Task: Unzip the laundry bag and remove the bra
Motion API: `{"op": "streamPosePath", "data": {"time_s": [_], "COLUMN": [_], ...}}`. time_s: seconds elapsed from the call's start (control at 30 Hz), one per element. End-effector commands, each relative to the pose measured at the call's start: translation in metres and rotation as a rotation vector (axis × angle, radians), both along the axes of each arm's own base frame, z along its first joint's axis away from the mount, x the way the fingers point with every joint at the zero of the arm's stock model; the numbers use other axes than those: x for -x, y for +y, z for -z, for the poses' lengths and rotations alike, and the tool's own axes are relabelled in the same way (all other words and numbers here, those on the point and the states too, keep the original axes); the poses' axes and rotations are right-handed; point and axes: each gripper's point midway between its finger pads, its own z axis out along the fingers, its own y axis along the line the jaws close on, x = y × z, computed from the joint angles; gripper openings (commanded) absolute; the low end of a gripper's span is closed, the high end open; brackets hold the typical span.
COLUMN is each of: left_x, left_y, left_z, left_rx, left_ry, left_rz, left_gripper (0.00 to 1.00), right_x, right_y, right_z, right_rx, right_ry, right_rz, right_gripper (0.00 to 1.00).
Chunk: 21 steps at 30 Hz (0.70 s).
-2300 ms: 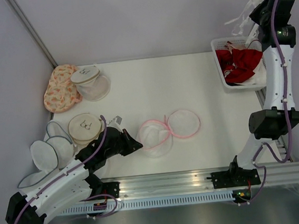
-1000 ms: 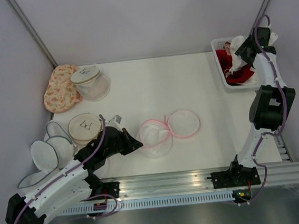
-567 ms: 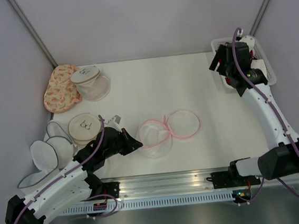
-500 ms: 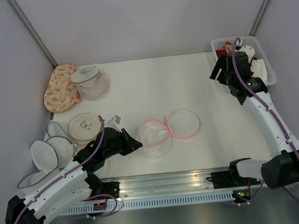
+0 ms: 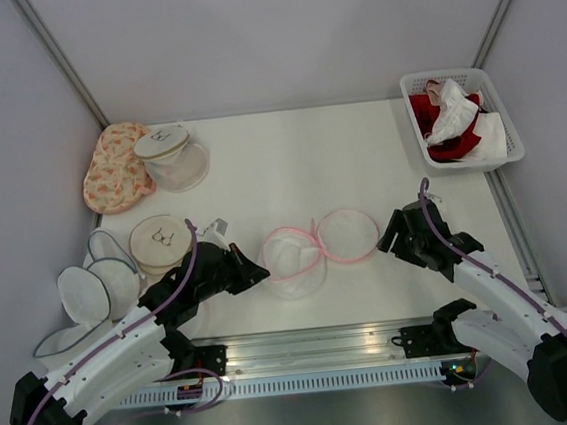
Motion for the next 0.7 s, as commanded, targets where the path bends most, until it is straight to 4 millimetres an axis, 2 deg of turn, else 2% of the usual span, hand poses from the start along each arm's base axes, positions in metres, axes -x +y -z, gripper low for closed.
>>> {"op": "streamPosePath", "data": {"time_s": [0.0,0.13,0.17,0.4,0.5,0.53,0.6,0.67], "left_x": [-0.008,-0.008,-0.008,-0.006,-0.006,-0.005,-0.005,-0.005], "left_y": [-0.002,-0.001,-0.001,-0.002,-0.001,-0.001,-0.001,-0.002], "left_z": [-0.009,-0.008,-0.009,-0.005,-0.004,-0.004,-0.003,-0.004], "left_rx": [0.031,0.028,0.029,0.027,0.028,0.03,0.03,0.032], "left_ry": [-0.026,-0.024,-0.025,-0.017,-0.016,-0.015,-0.016,-0.018], "left_rz": [-0.031,-0.033,-0.033,-0.026,-0.027,-0.026,-0.024,-0.022], "left_gripper": [0.02,0.02,0.02,0.02,0.02,0.02,0.02,0.02], "right_x": [-0.008,-0.01,-0.015,-0.019,-0.026,-0.031,-0.035,-0.043], "right_y": [0.029,0.042,0.046,0.055,0.059,0.061,0.06,0.055], "right_z": [-0.001,0.009,0.006,0.036,0.039,0.035,0.028,0.017], "right_rx": [-0.171,-0.23,-0.256,-0.31,-0.339,-0.349,-0.343,-0.315], "right_ry": [-0.043,-0.05,-0.076,-0.039,-0.06,-0.084,-0.117,-0.152], "right_rz": [0.026,0.029,0.029,0.062,0.073,0.073,0.077,0.089], "right_gripper": [0.74,0.72,0.72,0.68,0.52,0.3,0.03,0.0]}}
